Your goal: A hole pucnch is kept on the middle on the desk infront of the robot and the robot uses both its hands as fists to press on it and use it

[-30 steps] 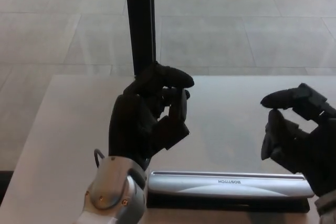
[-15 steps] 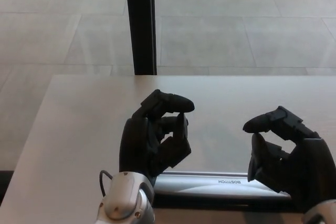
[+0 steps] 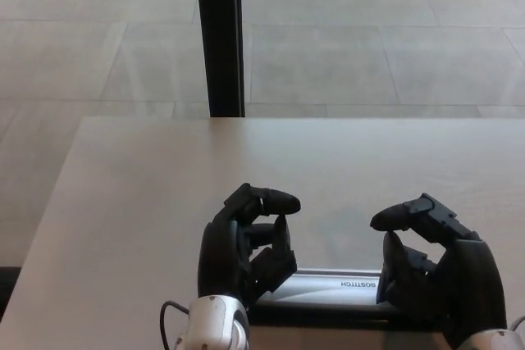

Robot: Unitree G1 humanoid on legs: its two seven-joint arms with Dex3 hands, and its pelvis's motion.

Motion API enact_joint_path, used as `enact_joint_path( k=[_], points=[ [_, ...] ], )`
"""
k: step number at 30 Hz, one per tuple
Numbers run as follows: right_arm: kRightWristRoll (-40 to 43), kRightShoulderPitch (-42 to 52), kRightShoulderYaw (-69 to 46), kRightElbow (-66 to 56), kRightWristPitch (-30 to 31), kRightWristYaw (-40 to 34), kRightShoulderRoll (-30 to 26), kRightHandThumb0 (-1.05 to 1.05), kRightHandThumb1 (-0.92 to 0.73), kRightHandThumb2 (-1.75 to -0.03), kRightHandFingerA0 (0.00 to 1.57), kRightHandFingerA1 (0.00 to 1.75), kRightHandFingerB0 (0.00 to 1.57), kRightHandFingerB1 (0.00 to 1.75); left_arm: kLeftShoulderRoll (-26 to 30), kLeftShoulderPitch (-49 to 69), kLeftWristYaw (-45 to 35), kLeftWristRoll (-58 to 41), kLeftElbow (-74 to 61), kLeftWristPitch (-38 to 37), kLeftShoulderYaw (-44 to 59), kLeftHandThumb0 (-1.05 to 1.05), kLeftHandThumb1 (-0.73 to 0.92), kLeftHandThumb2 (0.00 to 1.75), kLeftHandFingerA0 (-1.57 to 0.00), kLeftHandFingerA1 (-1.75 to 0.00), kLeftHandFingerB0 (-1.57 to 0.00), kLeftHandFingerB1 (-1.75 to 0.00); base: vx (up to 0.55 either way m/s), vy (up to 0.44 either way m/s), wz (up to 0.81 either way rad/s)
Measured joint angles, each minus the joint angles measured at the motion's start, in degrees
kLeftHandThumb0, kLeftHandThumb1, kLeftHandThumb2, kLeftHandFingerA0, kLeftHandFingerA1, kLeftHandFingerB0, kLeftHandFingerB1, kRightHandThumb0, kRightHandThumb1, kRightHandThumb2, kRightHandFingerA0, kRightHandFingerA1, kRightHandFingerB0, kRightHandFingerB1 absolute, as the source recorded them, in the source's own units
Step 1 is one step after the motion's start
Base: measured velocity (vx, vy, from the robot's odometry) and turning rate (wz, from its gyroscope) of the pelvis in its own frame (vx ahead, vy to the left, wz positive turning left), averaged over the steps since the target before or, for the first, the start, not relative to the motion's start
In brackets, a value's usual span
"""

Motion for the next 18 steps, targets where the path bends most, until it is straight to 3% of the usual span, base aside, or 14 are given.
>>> enact_joint_path(
  k=[4, 7, 12, 15, 18],
  points=[
    [-0.9, -0.2, -0.1, 2.8, -2.2, -0.8, 1.3, -0.42, -0.63, -1.01, 1.04, 1.75, 0.75, 1.58, 0.0, -0.4, 2.6, 1.6, 3.0, -3.8, -1.5, -0.35, 0.85, 0.75, -0.90, -1.75, -0.58, -1.50, 0.00, 0.000, 0.00],
    [-1.7, -0.4, -0.4, 4.6, -4.6, -1.5, 2.3, -0.41, -0.64, -0.98, 1.03, 1.75, 0.77, 1.54, 0.0, -0.7, 4.6, 2.9, 5.2, -6.5, -2.6, -0.36, 0.83, 0.76, -0.88, -1.75, -0.59, -1.48, 0.00, 0.000, 0.00],
    [-3.0, -1.2, -1.1, 8.0, -9.0, -3.0, 4.0, -0.42, -0.64, -0.97, 1.03, 1.75, 0.80, 1.51, 0.0, -1.5, 8.1, 5.1, 8.7, -10.8, -4.3, -0.37, 0.87, 0.72, -0.84, -1.75, -0.56, -1.55, 0.00, 0.000, 0.00],
    [-4.2, -1.7, -1.5, 10.3, -11.9, -4.5, 4.9, -0.41, -0.64, -0.97, 1.02, 1.75, 0.79, 1.52, -0.1, -2.1, 10.4, 6.6, 11.0, -13.1, -5.5, -0.32, 0.88, 0.78, -0.84, -1.75, -0.53, -1.63, 0.00, 0.000, 0.00],
    [-5.4, -2.2, -1.9, 12.9, -14.9, -6.0, 5.6, -0.43, -0.64, -0.94, 0.97, 1.75, 0.73, 1.61, -0.2, -3.1, 12.9, 8.7, 13.5, -15.1, -7.1, -0.28, 0.83, 0.86, -0.83, -1.75, -0.52, -1.54, 0.00, 0.000, 0.00]
  ],
)
